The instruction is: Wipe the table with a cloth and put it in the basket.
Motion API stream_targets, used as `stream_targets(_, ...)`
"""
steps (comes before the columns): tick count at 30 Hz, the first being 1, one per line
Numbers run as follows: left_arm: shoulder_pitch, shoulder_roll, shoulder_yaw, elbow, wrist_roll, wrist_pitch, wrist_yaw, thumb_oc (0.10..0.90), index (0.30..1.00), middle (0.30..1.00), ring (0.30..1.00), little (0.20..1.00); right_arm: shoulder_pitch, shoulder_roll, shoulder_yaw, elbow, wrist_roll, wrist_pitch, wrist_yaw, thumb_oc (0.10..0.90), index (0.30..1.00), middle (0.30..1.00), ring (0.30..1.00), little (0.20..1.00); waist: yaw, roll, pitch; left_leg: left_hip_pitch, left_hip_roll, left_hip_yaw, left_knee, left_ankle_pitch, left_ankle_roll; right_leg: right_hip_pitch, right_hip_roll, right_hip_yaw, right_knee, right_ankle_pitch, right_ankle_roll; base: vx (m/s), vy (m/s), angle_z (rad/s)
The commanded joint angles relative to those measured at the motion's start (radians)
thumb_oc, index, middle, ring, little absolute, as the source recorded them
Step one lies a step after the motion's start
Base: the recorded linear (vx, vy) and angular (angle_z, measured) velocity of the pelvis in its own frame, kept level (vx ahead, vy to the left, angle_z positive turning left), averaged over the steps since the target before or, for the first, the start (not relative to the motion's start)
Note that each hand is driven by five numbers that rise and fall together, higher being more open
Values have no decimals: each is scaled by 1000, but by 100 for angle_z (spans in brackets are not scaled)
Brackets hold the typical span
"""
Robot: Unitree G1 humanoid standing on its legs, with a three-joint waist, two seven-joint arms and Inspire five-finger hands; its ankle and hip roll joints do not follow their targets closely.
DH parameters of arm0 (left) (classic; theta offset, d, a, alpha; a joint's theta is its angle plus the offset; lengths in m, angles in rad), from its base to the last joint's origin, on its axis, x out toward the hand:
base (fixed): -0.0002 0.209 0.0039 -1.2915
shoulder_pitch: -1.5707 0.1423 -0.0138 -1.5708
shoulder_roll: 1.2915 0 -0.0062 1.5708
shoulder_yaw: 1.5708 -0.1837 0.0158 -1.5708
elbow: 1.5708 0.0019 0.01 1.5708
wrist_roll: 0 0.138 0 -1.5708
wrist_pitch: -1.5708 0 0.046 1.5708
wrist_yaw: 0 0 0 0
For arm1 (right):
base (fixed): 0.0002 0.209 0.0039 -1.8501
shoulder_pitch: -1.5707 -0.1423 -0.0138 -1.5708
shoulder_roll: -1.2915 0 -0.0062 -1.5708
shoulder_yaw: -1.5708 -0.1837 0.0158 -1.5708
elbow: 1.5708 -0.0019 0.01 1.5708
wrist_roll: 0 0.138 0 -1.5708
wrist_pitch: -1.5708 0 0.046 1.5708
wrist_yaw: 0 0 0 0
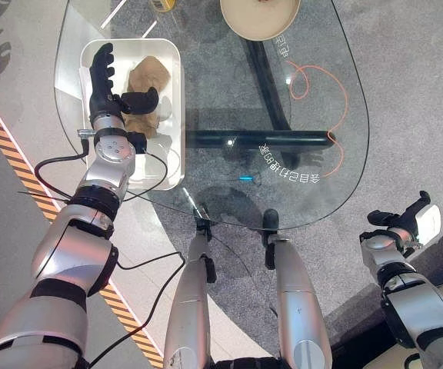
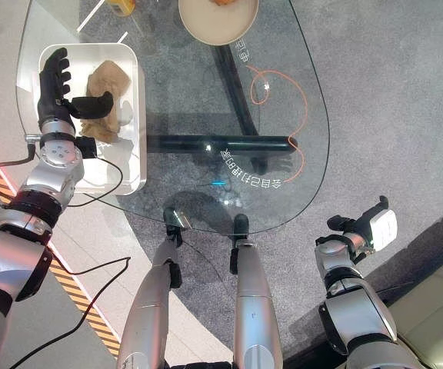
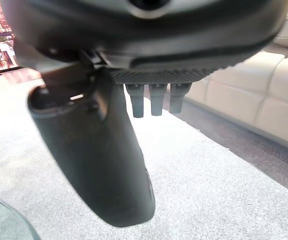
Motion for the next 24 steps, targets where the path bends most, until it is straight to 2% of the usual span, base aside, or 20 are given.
stream_targets(1,-119,89,31,19,32,-76,22,800,900,900,900,900,22,-40,-6,12,-13,-10,-44,800,900,900,900,900,9,-37,-29,-7,-27,32,189,-216,7,34,48,-4,-170,89,33,0,0,0)
stream_targets(12,-122,89,29,19,22,-76,25,800,900,900,900,900,26,-34,-7,6,-16,-10,-49,800,900,900,900,900,9,-39,-29,-3,-28,29,182,-213,7,38,51,-2,-178,94,34,0,0,0)
stream_targets(17,-119,96,35,1,-22,-109,23,800,900,900,900,900,38,-28,-10,8,-10,-18,-33,800,900,900,900,900,12,-39,-29,10,-33,22,177,-216,11,50,53,2,-184,94,34,-8,-25,0)
stream_targets(21,-47,107,84,-66,-51,-158,-7,800,900,900,900,900,74,-7,-18,-1,16,-15,25,800,900,900,900,900,22,-40,-29,65,-38,11,147,-211,12,99,51,6,-224,115,43,-15,-59,2)
stream_targets(24,26,120,126,-112,-76,-167,-23,800,900,900,900,900,105,3,-27,-6,27,-11,66,800,900,900,900,900,31,-41,-29,128,-37,12,108,-203,7,161,41,4,-268,128,55,-28,-41,0)
